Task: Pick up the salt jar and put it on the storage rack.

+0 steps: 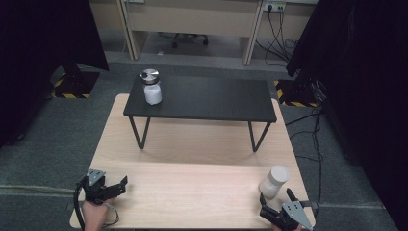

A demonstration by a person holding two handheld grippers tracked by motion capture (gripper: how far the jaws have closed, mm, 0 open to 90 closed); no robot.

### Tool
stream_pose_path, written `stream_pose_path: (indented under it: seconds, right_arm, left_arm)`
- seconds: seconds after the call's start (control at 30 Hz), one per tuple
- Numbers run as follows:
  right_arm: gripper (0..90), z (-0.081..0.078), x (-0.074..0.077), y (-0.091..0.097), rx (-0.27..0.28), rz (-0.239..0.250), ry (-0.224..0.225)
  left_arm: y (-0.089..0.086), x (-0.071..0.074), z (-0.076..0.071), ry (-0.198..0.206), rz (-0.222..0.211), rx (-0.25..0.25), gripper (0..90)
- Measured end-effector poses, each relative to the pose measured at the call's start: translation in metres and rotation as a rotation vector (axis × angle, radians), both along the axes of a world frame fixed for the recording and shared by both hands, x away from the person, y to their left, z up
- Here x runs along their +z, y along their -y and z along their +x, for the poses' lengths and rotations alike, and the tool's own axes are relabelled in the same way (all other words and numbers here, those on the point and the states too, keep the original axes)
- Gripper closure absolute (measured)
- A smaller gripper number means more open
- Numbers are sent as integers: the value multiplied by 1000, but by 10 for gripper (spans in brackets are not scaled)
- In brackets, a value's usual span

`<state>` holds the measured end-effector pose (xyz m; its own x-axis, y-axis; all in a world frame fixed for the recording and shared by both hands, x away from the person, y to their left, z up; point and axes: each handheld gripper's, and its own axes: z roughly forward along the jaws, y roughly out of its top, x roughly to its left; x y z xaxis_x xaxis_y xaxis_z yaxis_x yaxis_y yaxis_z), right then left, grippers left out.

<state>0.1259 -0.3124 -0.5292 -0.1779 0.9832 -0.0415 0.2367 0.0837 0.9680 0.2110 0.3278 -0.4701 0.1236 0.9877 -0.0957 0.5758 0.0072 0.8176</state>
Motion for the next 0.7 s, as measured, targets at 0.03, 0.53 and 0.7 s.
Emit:
stream_pose_path:
  seconds: [0.03,0.53,0.7]
  right_arm:
    - [3,0,0,0,0,0,0]
    - [3,-1,-1,-1,-3,-2,6]
    - [3,-1,-1,-1,-4,-4,5]
  left_arm:
    - [0,0,0,1,0,0,0]
    - [3,-3,-1,3,17,-2,0]
    - [4,-4,-3,9,25,-2,0]
